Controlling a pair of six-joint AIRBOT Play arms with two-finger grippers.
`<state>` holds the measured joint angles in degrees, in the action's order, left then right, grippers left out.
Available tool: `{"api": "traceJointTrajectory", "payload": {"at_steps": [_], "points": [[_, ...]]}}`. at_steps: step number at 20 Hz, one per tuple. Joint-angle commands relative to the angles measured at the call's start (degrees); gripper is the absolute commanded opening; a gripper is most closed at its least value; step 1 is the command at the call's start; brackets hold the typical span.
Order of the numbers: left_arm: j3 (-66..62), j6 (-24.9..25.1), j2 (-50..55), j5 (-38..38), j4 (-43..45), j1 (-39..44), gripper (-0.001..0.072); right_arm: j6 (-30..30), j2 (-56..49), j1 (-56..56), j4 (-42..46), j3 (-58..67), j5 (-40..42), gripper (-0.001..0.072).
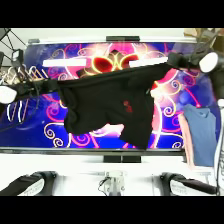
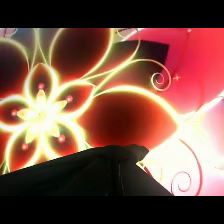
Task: Fold the shirts.
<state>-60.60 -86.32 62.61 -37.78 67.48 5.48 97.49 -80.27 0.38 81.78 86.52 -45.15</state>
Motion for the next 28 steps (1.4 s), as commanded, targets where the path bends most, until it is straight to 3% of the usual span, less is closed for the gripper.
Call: {"api": "traceJointTrajectory", "payload": {"at_steps": [1, 4, 6, 7, 8, 9, 10, 11, 13, 14, 15, 17, 19, 22, 25, 26, 27, 28], "points": [[0.24, 0.55, 7.02, 11.02, -4.44, 1.90, 0.0034, 1.95, -7.02, 0.11, -3.52, -0.22, 5.40, 0.0057], [0.26, 0.46, 13.90, 7.78, -5.64, 5.01, 0.0035, 1.92, -12.24, 1.31, -3.54, -0.22, -2.73, 0.0056], [0.24, -3.08, 17.35, 3.78, -5.64, 6.21, 0.0038, 1.95, -14.43, 2.64, -4.13, -0.22, -5.99, 0.0061], [0.20, -4.02, 17.94, 1.68, -5.60, 6.14, 0.0094, 1.88, -14.53, 3.08, -4.55, -0.20, -6.05, 0.0083], [0.04, -4.00, 17.75, -0.79, -5.60, 5.25, 0.0303, 1.81, -14.12, 3.34, -5.25, 0.11, -6.23, 0.0084], [-1.03, -3.96, 17.40, -5.01, -5.46, 3.54, 0.0568, 1.36, -13.31, 3.17, -4.59, 1.22, -7.72, 0.0195], [-3.41, -3.72, 17.20, -12.11, -4.81, 0.68, 0.0689, -0.76, -12.31, 2.60, -3.37, 2.86, -10.14, 0.0531], [-6.71, -3.48, 17.18, -21.03, -3.19, -2.93, 0.0680, -3.98, -11.02, 1.66, -1.55, 4.74, -13.62, 0.0636], [-11.74, -3.50, 17.03, -36.44, 0.74, -9.88, 0.0617, -5.27, -8.41, -1.33, 3.37, 7.45, -22.27, 0.0633], [-12.26, -3.43, 16.39, -42.05, 2.10, -13.18, 0.0572, -5.84, -7.15, -3.21, 4.72, 7.39, -26.36, 0.0632], [-10.95, -3.21, 15.26, -44.72, 2.56, -15.78, 0.0572, -7.69, -6.51, -5.42, 4.61, 7.39, -31.30, 0.0622], [-3.65, -2.91, 11.65, -42.91, 2.29, -17.99, 0.0572, -11.43, -6.40, -9.33, 2.49, 6.51, -40.22, 0.0564], [7.06, -2.60, 8.31, -36.65, -2.27, -17.20, 0.0572, -13.20, -6.40, -12.00, -1.38, 4.52, -44.17, 0.0564], [18.84, 1.11, 7.76, -25.88, -12.52, -13.77, 0.0573, -13.18, -6.43, -12.94, -5.51, 2.36, -43.06, 0.0569], [22.03, 3.41, 8.81, -17.59, -15.02, -9.31, 0.0573, -13.35, -6.43, -11.91, -5.66, 1.49, -41.18, 0.0574], [21.94, 3.34, 9.42, -15.58, -15.06, -8.02, 0.0572, -13.35, -6.47, -11.80, -5.62, 1.05, -41.18, 0.0639], [21.94, 3.28, 10.10, -13.97, -15.06, -6.95, 0.0557, -13.86, -6.47, -11.65, -5.62, 0.11, -41.33, 0.0645], [21.94, 3.15, 10.82, -12.87, -15.06, -6.21, 0.0462, -14.23, -6.47, -11.65, -5.64, -1.42, -41.53, 0.0645]]}}
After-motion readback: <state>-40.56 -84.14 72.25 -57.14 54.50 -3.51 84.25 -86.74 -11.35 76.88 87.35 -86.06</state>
